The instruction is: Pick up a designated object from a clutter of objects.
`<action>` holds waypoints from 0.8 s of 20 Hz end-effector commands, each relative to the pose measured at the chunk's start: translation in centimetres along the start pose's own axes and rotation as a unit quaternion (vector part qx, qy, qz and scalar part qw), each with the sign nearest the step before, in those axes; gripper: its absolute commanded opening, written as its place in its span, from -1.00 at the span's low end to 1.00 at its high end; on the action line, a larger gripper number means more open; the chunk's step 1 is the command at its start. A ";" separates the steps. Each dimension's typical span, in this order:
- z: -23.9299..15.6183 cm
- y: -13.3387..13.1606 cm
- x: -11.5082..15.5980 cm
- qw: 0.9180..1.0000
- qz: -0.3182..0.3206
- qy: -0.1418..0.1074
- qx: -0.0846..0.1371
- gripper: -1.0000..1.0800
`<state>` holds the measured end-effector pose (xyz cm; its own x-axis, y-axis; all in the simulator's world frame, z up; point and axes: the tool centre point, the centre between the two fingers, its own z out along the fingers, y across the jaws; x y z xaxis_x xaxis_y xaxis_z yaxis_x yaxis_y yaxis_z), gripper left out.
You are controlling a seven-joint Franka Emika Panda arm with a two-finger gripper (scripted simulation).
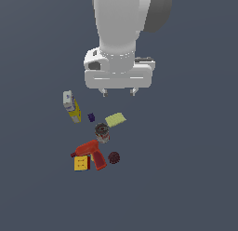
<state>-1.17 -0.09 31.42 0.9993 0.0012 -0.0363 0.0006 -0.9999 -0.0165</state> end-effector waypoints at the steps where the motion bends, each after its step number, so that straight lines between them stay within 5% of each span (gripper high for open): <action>1: 0.0 0.0 0.0 1.000 0.000 0.000 0.000 0.92; 16: -1.0 -0.5 0.3 1.000 -0.027 0.009 -0.004 0.92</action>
<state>-0.85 0.45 32.64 0.9985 0.0527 -0.0174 0.0525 -0.9986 -0.0089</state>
